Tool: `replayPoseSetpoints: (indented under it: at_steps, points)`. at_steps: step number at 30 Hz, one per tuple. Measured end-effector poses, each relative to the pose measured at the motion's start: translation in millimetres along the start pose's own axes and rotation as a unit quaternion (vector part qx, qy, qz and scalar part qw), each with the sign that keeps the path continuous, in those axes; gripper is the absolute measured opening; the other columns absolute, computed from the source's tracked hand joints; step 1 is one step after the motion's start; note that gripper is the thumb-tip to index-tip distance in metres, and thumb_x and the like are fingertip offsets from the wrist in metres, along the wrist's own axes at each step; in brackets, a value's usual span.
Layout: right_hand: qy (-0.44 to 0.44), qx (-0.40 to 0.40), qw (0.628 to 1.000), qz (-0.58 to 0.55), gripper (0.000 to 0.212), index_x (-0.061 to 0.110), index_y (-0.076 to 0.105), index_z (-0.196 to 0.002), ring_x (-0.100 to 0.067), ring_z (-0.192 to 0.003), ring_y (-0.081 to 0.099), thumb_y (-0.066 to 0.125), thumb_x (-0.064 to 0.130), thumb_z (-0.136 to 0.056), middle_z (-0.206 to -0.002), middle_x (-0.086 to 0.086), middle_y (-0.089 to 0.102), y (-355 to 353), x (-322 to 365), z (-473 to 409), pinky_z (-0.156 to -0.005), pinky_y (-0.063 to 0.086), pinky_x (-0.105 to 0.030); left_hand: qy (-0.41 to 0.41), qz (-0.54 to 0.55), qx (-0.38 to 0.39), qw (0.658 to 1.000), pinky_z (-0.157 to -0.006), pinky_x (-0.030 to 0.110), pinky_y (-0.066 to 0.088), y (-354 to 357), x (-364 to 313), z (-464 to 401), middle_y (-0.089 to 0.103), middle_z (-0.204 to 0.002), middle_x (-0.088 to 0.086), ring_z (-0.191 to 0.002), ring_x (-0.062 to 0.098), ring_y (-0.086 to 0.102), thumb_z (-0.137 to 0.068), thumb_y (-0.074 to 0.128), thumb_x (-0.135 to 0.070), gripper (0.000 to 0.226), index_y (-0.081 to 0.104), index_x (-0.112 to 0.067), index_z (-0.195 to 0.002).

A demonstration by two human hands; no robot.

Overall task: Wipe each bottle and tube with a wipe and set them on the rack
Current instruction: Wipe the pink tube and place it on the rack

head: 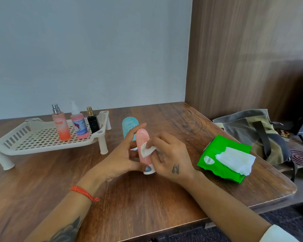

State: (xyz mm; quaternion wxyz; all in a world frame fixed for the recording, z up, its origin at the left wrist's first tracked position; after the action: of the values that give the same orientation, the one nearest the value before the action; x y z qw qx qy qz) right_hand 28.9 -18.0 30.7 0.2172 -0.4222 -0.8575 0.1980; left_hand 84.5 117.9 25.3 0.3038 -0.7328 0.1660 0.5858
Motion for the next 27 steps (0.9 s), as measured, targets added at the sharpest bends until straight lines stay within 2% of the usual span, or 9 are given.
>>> replayPoseSetpoints:
  at_steps: [5, 7, 9, 11, 13, 16, 18, 22, 27]
  points:
    - [0.181, 0.055, 0.98, -0.057, 0.005, 0.018, 0.055, -0.083, -0.004, -0.067, 0.05, 0.06, 0.019, -0.082, -0.081, 0.005, 0.058, 9, -17, -1, -0.058, 0.034, -0.01, 0.005, -0.027, 0.006, 1.0, -0.083, 0.027, 0.055, 0, -1, 0, 0.045, -0.13, -0.002, -0.11, 0.019, 0.059, -0.064, 0.079, 0.009, 0.106, 0.027, -0.059, -0.127]
    - [0.242, 0.088, 0.961, -0.096, 0.012, 0.02, 0.053, -0.084, -0.003, -0.07, 0.052, 0.064, 0.015, -0.083, -0.081, 0.008, 0.056, 13, -24, 2, -0.06, 0.036, -0.009, 0.004, -0.035, 0.008, 0.999, -0.086, 0.03, 0.055, 0, -1, 0, 0.044, -0.131, -0.001, -0.112, 0.02, 0.058, -0.064, 0.08, 0.007, 0.106, 0.027, -0.06, -0.127]
    - [0.271, 0.071, 0.952, -0.125, 0.013, 0.023, 0.054, -0.084, -0.003, -0.073, 0.054, 0.064, 0.016, -0.083, -0.081, 0.011, 0.056, 12, -26, 2, -0.062, 0.04, -0.01, 0.003, -0.039, 0.009, 0.999, -0.087, 0.031, 0.055, 0, -2, 0, 0.043, -0.132, 0.0, -0.113, 0.021, 0.058, -0.064, 0.081, 0.006, 0.107, 0.026, -0.06, -0.128]
    - [0.252, -0.002, 0.958, -0.136, 0.007, 0.024, 0.056, -0.082, -0.003, -0.073, 0.057, 0.063, 0.022, -0.081, -0.079, 0.013, 0.058, 5, -21, -1, -0.061, 0.045, -0.011, 0.002, -0.039, 0.01, 0.999, -0.087, 0.03, 0.055, 0, -2, 0, 0.044, -0.131, -0.002, -0.112, 0.019, 0.058, -0.064, 0.081, 0.006, 0.107, 0.026, -0.059, -0.129]
    - [0.169, -0.033, 0.976, -0.131, 0.011, 0.019, 0.062, -0.081, -0.007, -0.072, 0.059, 0.058, 0.028, -0.076, -0.079, 0.009, 0.062, -3, -13, -4, -0.06, 0.05, -0.018, 0.001, -0.025, 0.009, 1.0, -0.087, 0.031, 0.055, 0, -2, 1, 0.046, -0.13, -0.002, -0.109, 0.017, 0.061, -0.063, 0.08, 0.009, 0.107, 0.028, -0.059, -0.129]
    - [-0.007, 0.019, 0.998, -0.062, 0.014, 0.013, 0.067, -0.08, -0.015, -0.073, 0.06, 0.06, 0.016, -0.068, -0.082, 0.0, 0.065, -3, 1, 0, -0.061, 0.049, -0.026, 0.005, -0.006, 0.004, 1.0, -0.085, 0.03, 0.055, -1, -1, 1, 0.052, -0.125, 0.0, -0.106, 0.011, 0.063, -0.063, 0.077, 0.014, 0.107, 0.03, -0.054, -0.131]
    - [-0.069, 0.04, 0.997, -0.017, 0.015, 0.013, 0.068, -0.077, -0.016, -0.073, 0.059, 0.06, 0.012, -0.065, -0.082, -0.001, 0.065, -1, 7, 2, -0.06, 0.047, -0.025, 0.009, -0.013, 0.01, 1.0, -0.085, 0.029, 0.054, 0, -1, 1, 0.052, -0.124, 0.0, -0.106, 0.009, 0.063, -0.064, 0.076, 0.014, 0.107, 0.028, -0.051, -0.134]
    - [-0.029, 0.043, 0.999, 0.006, 0.013, 0.014, 0.062, -0.073, -0.015, -0.068, 0.054, 0.052, 0.017, -0.065, -0.077, 0.001, 0.06, -1, 1, 1, -0.053, 0.044, -0.024, 0.001, -0.017, 0.007, 1.0, -0.088, 0.032, 0.054, 0, -2, 1, 0.051, -0.125, 0.001, -0.108, 0.018, 0.062, -0.063, 0.078, 0.011, 0.108, 0.027, -0.053, -0.133]
    - [0.152, 0.088, 0.984, -0.031, 0.004, 0.018, 0.052, -0.07, -0.009, -0.062, 0.046, 0.051, 0.021, -0.068, -0.07, 0.006, 0.053, 6, -16, 0, -0.053, 0.034, -0.016, -0.003, -0.034, 0.007, 0.999, -0.088, 0.031, 0.055, -1, 1, -1, 0.05, -0.127, -0.003, -0.11, 0.017, 0.06, -0.063, 0.081, 0.007, 0.109, 0.025, -0.058, -0.13]
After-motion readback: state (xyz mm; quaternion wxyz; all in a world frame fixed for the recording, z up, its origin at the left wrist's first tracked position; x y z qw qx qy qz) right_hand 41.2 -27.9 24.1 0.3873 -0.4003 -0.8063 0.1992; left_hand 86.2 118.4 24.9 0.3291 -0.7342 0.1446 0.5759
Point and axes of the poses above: each hand's wrist, its own z-axis away from the middle knuckle, its own y-axis out of the palm, x = y × z, the point moved 3 cm from there along -z, towards the middle knuckle
